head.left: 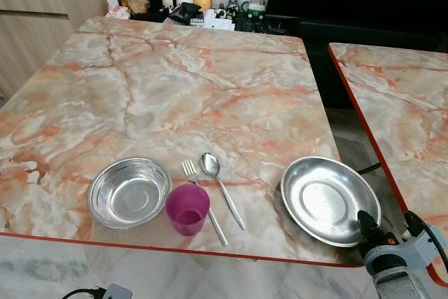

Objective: Setting the table

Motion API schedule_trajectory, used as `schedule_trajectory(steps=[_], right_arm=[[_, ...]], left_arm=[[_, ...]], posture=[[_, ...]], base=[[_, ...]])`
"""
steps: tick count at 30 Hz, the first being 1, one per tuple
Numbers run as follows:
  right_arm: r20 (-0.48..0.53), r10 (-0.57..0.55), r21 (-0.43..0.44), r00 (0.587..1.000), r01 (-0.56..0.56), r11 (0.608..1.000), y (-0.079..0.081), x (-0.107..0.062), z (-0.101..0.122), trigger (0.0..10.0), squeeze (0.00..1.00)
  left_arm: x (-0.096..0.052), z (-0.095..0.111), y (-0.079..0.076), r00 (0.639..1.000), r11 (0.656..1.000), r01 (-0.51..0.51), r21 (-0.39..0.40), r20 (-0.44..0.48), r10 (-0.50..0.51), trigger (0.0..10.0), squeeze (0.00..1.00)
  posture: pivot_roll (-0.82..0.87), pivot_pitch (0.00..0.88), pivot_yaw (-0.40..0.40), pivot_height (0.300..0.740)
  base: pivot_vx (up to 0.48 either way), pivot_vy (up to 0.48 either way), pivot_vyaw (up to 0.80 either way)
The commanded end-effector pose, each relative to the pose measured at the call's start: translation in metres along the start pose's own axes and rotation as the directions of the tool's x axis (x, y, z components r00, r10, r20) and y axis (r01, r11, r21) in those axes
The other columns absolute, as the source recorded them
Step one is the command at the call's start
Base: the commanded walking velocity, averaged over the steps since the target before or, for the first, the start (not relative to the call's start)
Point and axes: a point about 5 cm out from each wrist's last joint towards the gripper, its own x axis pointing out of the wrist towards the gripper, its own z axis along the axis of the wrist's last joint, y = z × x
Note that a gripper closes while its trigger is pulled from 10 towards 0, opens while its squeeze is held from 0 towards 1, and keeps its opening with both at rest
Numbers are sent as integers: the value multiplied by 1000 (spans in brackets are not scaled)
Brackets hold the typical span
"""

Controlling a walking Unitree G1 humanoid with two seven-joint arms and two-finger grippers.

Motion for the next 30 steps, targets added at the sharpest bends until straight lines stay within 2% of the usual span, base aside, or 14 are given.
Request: schedule_trajectory(steps=[1, 6, 16, 21, 23, 24, 25, 27, 28, 29, 30], right_arm=[[-15, -17, 0, 1000, 17, 1000, -4, 0, -3, 0, 0], [-9, -14, 13, 1000, 14, 1000, -3, 1, -4, 0, 0], [-26, 1, 32, 1000, -1, 999, 2, 2, -13, 0, 0], [33, 13, 71, 999, -15, 997, 4, 3, -10, 0, 0], [74, 30, 69, 997, -35, 997, 6, 2, -6, 0, 0], [136, 62, 83, 989, -73, 994, 10, 1, 1, 0, 0], [176, 90, 93, 980, -107, 990, 14, 0, 5, 1294, 0], [203, 108, 99, 973, -130, 987, 17, -1, 7, 1294, 0], [244, 114, 85, 963, -138, 987, 19, -3, 12, 10000, 0], [244, 114, 85, 963, -138, 987, 19, -3, 12, 10000, 0], [275, 117, 73, 954, -142, 987, 20, -4, 15, 10000, 0]], left_arm=[[-3, -9, -4, 999, 1000, 14, 9, -31, -14, 10000, 0], [-2, -7, -1, 1000, 999, -13, -35, -24, 12, 10000, 0], [-3, -8, 0, 999, 1000, -12, -18, -31, 12, 10000, 0], [-3, -9, 0, 999, 1000, -17, -7, -35, 16, 10000, 0], [-3, -9, 0, 999, 1000, -18, -6, -34, 18, 10000, 0], [-3, -9, 1, 999, 1000, -26, 3, -33, 26, 10000, 0], [-4, -9, 2, 999, 999, -36, 7, -33, 36, 10000, 0], [-4, -9, 3, 999, 999, -43, 10, -33, 43, 10000, 0], [-4, -10, 6, 997, 998, -65, -2, -38, 64, 10000, 0], [-4, -10, 6, 997, 998, -65, -2, -38, 64, 10000, 0], [-6, -12, 11, 995, 995, -96, -38, -46, 94, 10000, 0]], posture=[[93, 155, -90, 740], [92, 155, -90, 740], [96, 152, -88, 740], [97, 152, -88, 740], [98, 151, -89, 740], [98, 151, -89, 740], [99, 151, -89, 740], [100, 149, -88, 740], [99, 149, -87, 740], [99, 149, -87, 740], [98, 147, -85, 740]], base=[[0, 0, 0], [0, 0, 0], [0, 0, 0], [0, 0, 0], [0, 0, 0], [0, 0, 0], [0, 0, 0], [0, 0, 0], [0, 0, 0], [0, 0, 0], [0, 0, 0]])
